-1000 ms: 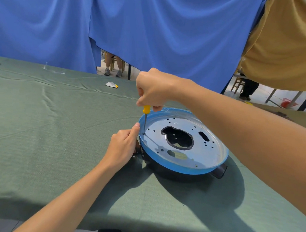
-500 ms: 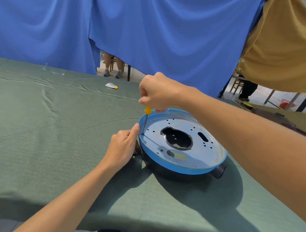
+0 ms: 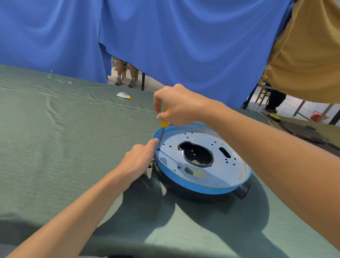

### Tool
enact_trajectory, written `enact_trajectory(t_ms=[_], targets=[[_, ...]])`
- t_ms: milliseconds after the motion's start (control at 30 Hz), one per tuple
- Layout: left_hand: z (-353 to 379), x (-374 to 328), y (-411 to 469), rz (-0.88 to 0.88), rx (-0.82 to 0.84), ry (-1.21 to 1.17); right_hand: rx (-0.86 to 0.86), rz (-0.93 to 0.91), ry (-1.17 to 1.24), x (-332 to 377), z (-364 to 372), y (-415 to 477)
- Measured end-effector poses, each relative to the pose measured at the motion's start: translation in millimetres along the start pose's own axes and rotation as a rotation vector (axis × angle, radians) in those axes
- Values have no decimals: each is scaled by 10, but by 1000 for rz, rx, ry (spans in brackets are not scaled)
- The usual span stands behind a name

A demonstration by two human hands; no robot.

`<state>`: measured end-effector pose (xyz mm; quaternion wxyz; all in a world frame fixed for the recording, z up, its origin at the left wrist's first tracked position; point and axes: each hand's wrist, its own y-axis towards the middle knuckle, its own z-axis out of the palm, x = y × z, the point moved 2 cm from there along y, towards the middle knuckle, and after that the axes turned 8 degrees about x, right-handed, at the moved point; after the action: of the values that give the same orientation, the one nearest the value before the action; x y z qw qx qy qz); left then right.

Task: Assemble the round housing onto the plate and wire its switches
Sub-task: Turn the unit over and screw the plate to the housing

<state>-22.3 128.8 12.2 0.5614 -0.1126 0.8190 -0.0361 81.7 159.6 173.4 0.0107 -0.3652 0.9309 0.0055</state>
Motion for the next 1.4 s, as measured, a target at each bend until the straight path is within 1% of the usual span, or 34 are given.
enact_trajectory(t_ms=[67,133,167,233,333,400,467,567,633,733,833,1033,1233,1300,1400], targets=[[-47,-124,-48,-83,124,-89,-19,14,31,-61,26,-16],[-104,-199,-96,-113,234,-108,-9,22,61,-106,53,-31],[-129,-210,-119,-129,269,-121,-13,24,75,-122,61,-34],[-151,-215,-149,-154,289,-175,-52,20,108,-144,72,-36],[-114,-248,-194,-156,261,-207,-130,36,87,-150,120,-23],[-59,-273,-228,-156,228,-173,-127,78,60,-151,162,-10],[7,-298,-259,-161,177,-173,-51,118,95,-158,152,-17],[96,-336,-288,-174,117,-241,113,153,125,-151,49,-71],[116,-342,-290,-174,99,-262,156,122,105,-112,-17,-82],[117,-304,-290,-174,87,-295,147,46,96,-40,-59,-58],[121,-274,-292,-171,75,-312,212,11,55,3,-95,-26],[124,-275,-288,-162,58,-308,319,-51,-43,-19,-186,32],[110,-247,-253,-179,50,-265,373,-118,-56,-72,-217,166],[46,-234,-207,-118,23,-163,386,-129,-44,-90,-220,212],[-112,-277,-145,66,-42,-73,399,-144,-20,-136,-209,247]])
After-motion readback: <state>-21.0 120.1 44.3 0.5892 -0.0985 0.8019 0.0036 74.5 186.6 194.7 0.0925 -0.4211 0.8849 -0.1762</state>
